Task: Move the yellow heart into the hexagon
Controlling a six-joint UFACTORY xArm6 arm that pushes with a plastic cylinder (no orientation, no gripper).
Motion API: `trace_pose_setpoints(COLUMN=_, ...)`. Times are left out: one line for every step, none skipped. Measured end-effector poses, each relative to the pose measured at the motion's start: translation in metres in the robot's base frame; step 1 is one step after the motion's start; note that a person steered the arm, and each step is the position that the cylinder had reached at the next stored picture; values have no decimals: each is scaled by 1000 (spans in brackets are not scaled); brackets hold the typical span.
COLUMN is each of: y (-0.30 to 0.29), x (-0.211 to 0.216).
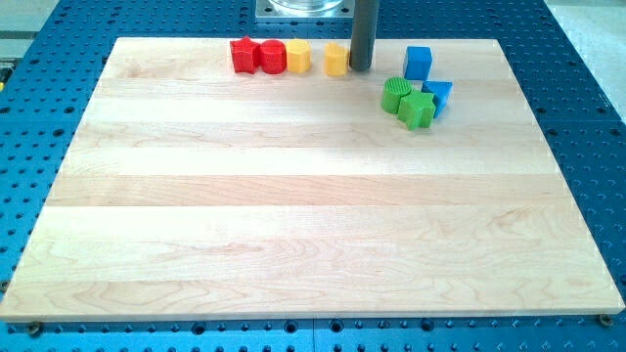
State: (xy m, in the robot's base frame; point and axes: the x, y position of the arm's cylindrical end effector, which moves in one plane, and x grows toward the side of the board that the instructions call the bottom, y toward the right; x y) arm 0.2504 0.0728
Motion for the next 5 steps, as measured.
trace_pose_setpoints(y=-31, x=-2)
trace_pose_setpoints(y=-40, x=-14)
trace_pose_setpoints(y=-38, x=-16)
trace_pose_setpoints(y=-19, x=-16)
trace_pose_setpoints(y=15, x=-16)
